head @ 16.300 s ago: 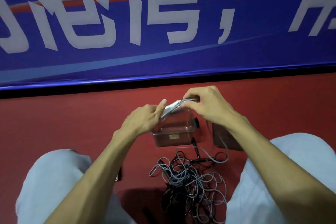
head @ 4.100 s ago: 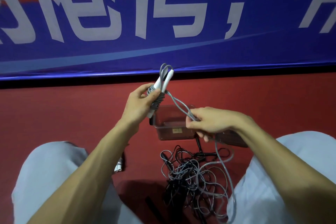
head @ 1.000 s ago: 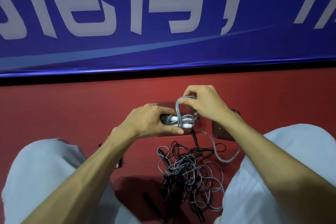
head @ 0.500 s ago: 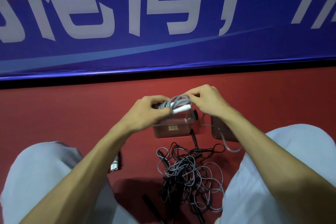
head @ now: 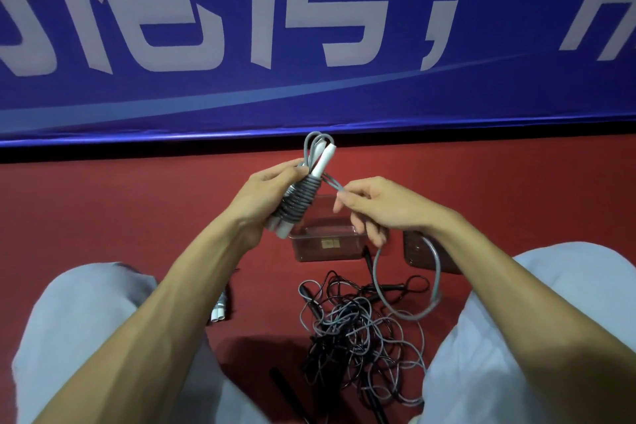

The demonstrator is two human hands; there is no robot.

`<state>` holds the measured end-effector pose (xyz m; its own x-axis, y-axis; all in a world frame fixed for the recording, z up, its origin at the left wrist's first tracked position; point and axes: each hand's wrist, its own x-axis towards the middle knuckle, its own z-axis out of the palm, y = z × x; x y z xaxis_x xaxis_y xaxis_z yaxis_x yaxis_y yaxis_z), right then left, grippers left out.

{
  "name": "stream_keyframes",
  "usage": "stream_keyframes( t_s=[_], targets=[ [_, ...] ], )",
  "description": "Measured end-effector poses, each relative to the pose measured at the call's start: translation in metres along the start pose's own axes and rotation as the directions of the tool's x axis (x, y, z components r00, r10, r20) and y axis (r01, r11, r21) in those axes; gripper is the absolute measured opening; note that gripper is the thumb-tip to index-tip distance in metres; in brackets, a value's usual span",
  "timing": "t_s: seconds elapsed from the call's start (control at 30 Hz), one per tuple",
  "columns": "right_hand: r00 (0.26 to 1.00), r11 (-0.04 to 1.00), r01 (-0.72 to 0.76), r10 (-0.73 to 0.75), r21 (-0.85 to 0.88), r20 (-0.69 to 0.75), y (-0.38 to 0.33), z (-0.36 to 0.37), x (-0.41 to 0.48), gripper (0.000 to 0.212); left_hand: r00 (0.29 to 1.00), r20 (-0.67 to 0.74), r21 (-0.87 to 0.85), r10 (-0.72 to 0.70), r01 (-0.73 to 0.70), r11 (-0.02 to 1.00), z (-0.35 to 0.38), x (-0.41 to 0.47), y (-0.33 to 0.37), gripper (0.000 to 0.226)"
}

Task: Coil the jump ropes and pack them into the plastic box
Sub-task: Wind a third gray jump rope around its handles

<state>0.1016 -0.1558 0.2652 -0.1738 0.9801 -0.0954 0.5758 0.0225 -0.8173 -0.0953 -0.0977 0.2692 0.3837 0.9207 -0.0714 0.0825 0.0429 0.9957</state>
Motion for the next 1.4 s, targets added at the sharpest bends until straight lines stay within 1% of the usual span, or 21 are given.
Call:
stream_keyframes(
  t_s=[0.07, 0.1, 0.17, 0.2, 0.23, 0.27, 0.33, 0.43, 0.53, 0.57, 0.6, 0.63, 0.67, 0.73, 0.83, 0.9, 0.93, 1.03, 1.13, 1.27, 1.4],
  targets=[
    [0.998, 0.998, -0.054, 0.055, -0.036, 0.033, 0.002, 0.000, -0.001, 0.022, 0.999, -0.033, -0.005, -0.006, 0.006, 1.000, 0.001, 0.002, -0.002, 0.015],
    [0.997, 0.994, -0.070, 0.073, -0.085, 0.039, 0.004, -0.001, -0.001, 0.018, 0.999, -0.052, -0.020, -0.001, 0.000, 1.000, 0.000, 0.003, -0.002, 0.013],
    [0.995, 0.963, -0.084, 0.096, -0.255, 0.034, 0.006, -0.005, -0.002, 0.015, 0.994, -0.100, -0.052, 0.049, -0.055, 0.997, -0.002, 0.006, -0.004, 0.012],
    [0.995, 0.932, -0.082, 0.097, -0.352, 0.025, 0.005, -0.007, -0.003, 0.015, 0.986, -0.126, -0.017, 0.107, -0.109, 0.994, -0.004, 0.007, -0.006, 0.013],
    [0.997, 0.905, -0.072, 0.082, -0.419, 0.006, 0.004, -0.007, -0.005, 0.013, 0.972, -0.142, 0.105, 0.189, -0.175, 0.979, -0.008, 0.010, -0.010, 0.013],
    [0.999, 0.889, -0.047, 0.045, -0.455, -0.017, 0.002, -0.007, -0.007, 0.012, 0.953, -0.136, 0.273, 0.272, -0.228, 0.935, -0.012, 0.013, -0.013, 0.012],
    [0.995, 0.849, 0.041, -0.081, -0.527, -0.054, -0.003, -0.005, -0.009, 0.014, 0.926, -0.104, 0.554, 0.362, -0.248, 0.795, -0.016, 0.015, -0.018, 0.009],
    [0.967, 0.768, 0.184, -0.255, -0.613, -0.028, -0.009, 0.002, -0.012, 0.016, 0.930, -0.082, 0.714, 0.359, -0.197, 0.672, -0.014, 0.013, -0.017, 0.021],
    [0.944, 0.615, 0.274, -0.318, -0.739, 0.085, -0.014, 0.010, -0.015, 0.009, 0.950, 0.005, 0.827, 0.312, -0.180, 0.533, -0.009, 0.013, -0.021, 0.032],
    [0.933, 0.564, 0.302, -0.341, -0.769, 0.116, -0.014, 0.013, -0.016, 0.012, 0.956, 0.050, 0.842, 0.288, -0.195, 0.503, -0.008, 0.013, -0.023, 0.034],
    [0.924, 0.538, 0.318, -0.360, -0.781, 0.129, -0.013, 0.016, -0.015, 0.024, 0.960, 0.100, 0.850, 0.263, -0.220, 0.480, -0.006, 0.013, -0.025, 0.033],
    [0.914, 0.546, 0.333, -0.388, -0.769, 0.120, -0.012, 0.016, -0.014, 0.032, 0.960, 0.152, 0.854, 0.234, -0.247, 0.458, -0.004, 0.012, -0.026, 0.032],
    [0.908, 0.574, 0.334, -0.409, -0.748, 0.092, -0.011, 0.015, -0.012, 0.034, 0.957, 0.205, 0.854, 0.205, -0.277, 0.440, -0.004, 0.013, -0.027, 0.033],
    [0.893, 0.634, 0.314, -0.450, -0.707, -0.007, -0.007, 0.012, -0.008, 0.027, 0.938, 0.312, 0.831, 0.149, -0.345, 0.437, -0.003, 0.013, -0.028, 0.038],
    [0.841, 0.701, 0.239, -0.495, -0.672, -0.217, -0.003, 0.010, -0.006, 0.010, 0.868, 0.484, 0.731, 0.111, -0.471, 0.494, -0.002, 0.013, -0.030, 0.038],
    [0.813, 0.740, 0.167, -0.477, -0.651, -0.335, -0.004, 0.011, -0.006, 0.009, 0.826, 0.550, 0.669, 0.125, -0.525, 0.526, 0.000, 0.010, -0.030, 0.033],
    [0.806, 0.769, 0.129, -0.449, -0.626, -0.385, -0.005, 0.012, -0.006, 0.011, 0.813, 0.565, 0.656, 0.140, -0.545, 0.522, 0.001, 0.008, -0.029, 0.033],
    [0.799, 0.858, 0.032, -0.330, -0.512, -0.503, -0.006, 0.009, -0.004, 0.016, 0.804, 0.571, 0.652, 0.165, -0.567, 0.504, 0.003, 0.003, -0.024, 0.037],
    [0.784, 0.905, 0.027, -0.283, -0.426, -0.552, -0.005, 0.009, -0.002, 0.015, 0.844, 0.516, 0.638, 0.142, -0.490, 0.594, 0.005, -0.001, -0.024, 0.037],
    [0.819, 0.927, 0.093, -0.278, -0.362, -0.502, -0.007, 0.014, 0.000, 0.011, 0.898, 0.424, 0.654, 0.113, -0.391, 0.648, 0.014, -0.003, -0.025, 0.048],
    [0.848, 0.955, 0.074, -0.212, -0.289, -0.486, -0.001, 0.007, 0.003, 0.012, 0.936, 0.343, 0.681, 0.081, -0.307, 0.665, 0.018, -0.005, -0.025, 0.044]
  ],
)
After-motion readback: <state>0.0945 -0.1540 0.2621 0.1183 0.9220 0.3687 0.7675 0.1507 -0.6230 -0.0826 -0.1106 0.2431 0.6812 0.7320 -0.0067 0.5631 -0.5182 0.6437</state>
